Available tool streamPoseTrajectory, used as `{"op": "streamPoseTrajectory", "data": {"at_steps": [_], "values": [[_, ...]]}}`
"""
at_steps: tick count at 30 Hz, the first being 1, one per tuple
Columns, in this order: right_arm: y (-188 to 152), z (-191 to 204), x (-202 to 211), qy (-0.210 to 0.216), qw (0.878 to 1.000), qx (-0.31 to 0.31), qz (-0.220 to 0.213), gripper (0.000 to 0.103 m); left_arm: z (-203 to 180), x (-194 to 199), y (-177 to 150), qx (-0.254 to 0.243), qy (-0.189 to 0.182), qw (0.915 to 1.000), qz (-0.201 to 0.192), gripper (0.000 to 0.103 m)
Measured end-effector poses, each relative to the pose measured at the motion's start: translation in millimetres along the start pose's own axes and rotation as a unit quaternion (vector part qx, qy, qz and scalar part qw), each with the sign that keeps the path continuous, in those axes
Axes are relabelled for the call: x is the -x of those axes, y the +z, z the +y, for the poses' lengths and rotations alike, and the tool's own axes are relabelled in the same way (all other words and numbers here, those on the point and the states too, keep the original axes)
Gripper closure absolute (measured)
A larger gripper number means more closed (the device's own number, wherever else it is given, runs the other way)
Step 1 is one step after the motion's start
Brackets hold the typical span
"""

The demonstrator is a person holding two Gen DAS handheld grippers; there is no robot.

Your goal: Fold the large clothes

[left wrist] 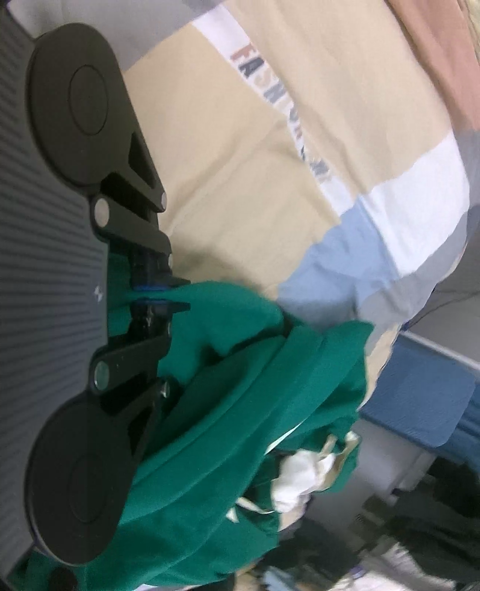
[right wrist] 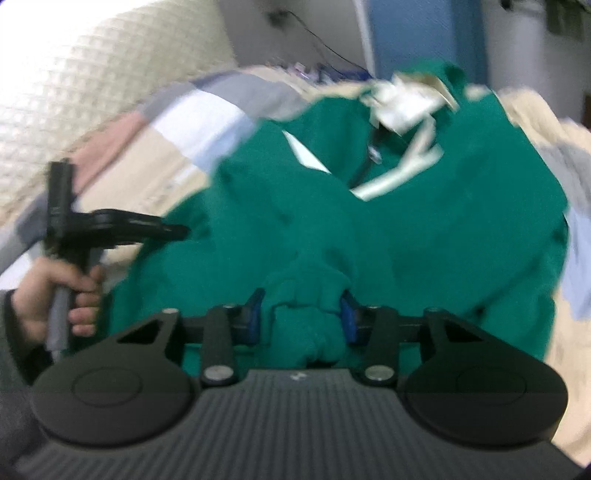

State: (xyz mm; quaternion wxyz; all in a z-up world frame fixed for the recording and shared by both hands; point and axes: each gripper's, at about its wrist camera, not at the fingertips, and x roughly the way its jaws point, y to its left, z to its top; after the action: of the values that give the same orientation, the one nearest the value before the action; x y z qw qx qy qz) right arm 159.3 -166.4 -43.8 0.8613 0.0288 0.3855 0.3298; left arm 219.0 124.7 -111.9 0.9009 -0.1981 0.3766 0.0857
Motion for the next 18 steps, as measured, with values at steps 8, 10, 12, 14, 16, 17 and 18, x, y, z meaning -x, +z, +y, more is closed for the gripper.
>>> {"op": "streamPoseTrajectory", "data": {"at_steps": [8,10,12,14,16,17,18], "values": [[-3.0,24.2,-10.2,0.017,0.999,0.031,0.011,0.063,11.2,-4.0,-1.4,0.026,0.014,0.9996,0.003,0.098],[-8.3,22.3,-20.5,-0.012,0.999,0.033,0.041,0.062,10.2,-4.7,-2.4,0.022,0.013,0.9997,0.004,0.098],[-13.4,21.9,-26.2,-0.033,0.997,0.039,0.054,0.061,11.6,-3.8,-2.7,0.026,0.009,0.9996,0.003,0.097],[-13.3,21.9,-25.4,-0.031,0.997,0.037,0.053,0.060,11.6,-1.7,-3.2,0.028,0.009,0.9996,0.001,0.096],[-11.6,21.4,-21.5,-0.026,0.998,0.039,0.051,0.058,10.4,-0.7,-4.5,0.024,0.011,0.9997,-0.001,0.095],[-11.5,21.4,-19.2,-0.026,0.998,0.039,0.046,0.057,9.6,-0.6,-4.9,0.022,0.012,0.9997,-0.001,0.095],[-11.0,21.2,-16.7,-0.025,0.998,0.038,0.043,0.053,8.6,-0.4,-5.2,0.020,0.013,0.9997,-0.001,0.095]]}}
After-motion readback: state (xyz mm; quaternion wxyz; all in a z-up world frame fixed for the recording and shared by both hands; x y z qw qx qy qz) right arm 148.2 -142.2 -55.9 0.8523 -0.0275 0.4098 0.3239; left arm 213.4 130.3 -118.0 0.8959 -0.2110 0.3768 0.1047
